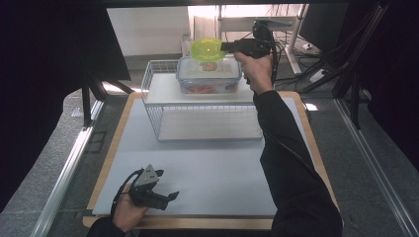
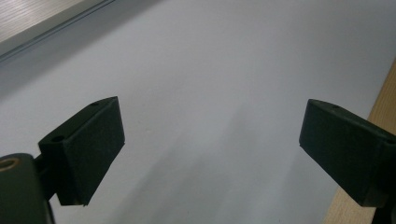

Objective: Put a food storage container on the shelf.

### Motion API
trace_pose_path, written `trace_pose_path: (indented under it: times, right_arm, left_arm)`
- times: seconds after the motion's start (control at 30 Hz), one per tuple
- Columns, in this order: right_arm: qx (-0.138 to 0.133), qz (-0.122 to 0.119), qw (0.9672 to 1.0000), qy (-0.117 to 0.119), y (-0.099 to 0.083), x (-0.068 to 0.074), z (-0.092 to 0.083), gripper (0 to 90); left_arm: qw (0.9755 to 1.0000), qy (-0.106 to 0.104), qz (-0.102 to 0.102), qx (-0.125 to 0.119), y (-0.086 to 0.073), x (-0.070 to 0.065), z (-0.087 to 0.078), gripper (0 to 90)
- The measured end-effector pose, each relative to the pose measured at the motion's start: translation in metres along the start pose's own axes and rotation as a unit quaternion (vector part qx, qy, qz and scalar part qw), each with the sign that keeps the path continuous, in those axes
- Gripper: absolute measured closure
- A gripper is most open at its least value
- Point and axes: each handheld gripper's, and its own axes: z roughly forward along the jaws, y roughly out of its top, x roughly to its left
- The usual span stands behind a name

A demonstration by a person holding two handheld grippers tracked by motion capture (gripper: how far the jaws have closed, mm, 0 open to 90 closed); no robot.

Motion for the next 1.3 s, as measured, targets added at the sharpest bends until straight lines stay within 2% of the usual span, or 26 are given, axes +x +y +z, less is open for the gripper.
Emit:
trace_pose_path:
  times: [0.03, 0.17, 0.37, 0.53, 0.67, 0.97, 1.13, 1.3]
  right_arm:
    - [0.000, 0.000, 1.0000, 0.000, 0.000, 0.000, 0.000, 71.5]
    - [-0.002, -0.014, 0.9999, -0.008, 0.000, 0.001, 0.000, 61.5]
    - [0.000, -0.031, 0.9995, 0.002, 0.000, 0.002, -0.001, 42.5]
    - [-0.003, -0.049, 0.9988, 0.006, 0.000, 0.004, -0.004, 31.9]
    - [0.005, -0.067, 0.9977, -0.004, 0.001, 0.007, -0.005, 28.8]
    - [0.011, -0.064, 0.9978, 0.014, -0.003, 0.010, 0.001, 28.6]
    - [0.018, -0.078, 0.9968, -0.001, -0.004, 0.011, 0.005, 27.7]
    - [0.017, -0.076, 0.9969, 0.006, -0.004, 0.010, 0.004, 27.0]
  left_arm:
    - [1.0000, 0.000, 0.000, 0.000, 0.000, 0.000, 0.000, 6.6]
    - [1.0000, 0.001, -0.001, -0.002, 0.000, 0.000, 0.000, 6.6]
    - [1.0000, 0.001, 0.001, 0.001, 0.000, 0.000, 0.000, 6.6]
    - [1.0000, 0.001, 0.001, 0.000, 0.000, 0.000, 0.000, 6.6]
    - [1.0000, 0.001, 0.002, 0.001, 0.000, -0.001, 0.000, 6.6]
    - [1.0000, 0.001, 0.002, 0.002, 0.000, -0.001, 0.000, 6.6]
    - [1.0000, 0.001, 0.003, 0.003, 0.000, -0.001, 0.000, 6.6]
    - [1.0000, 0.000, 0.004, 0.003, 0.000, -0.001, 0.001, 6.6]
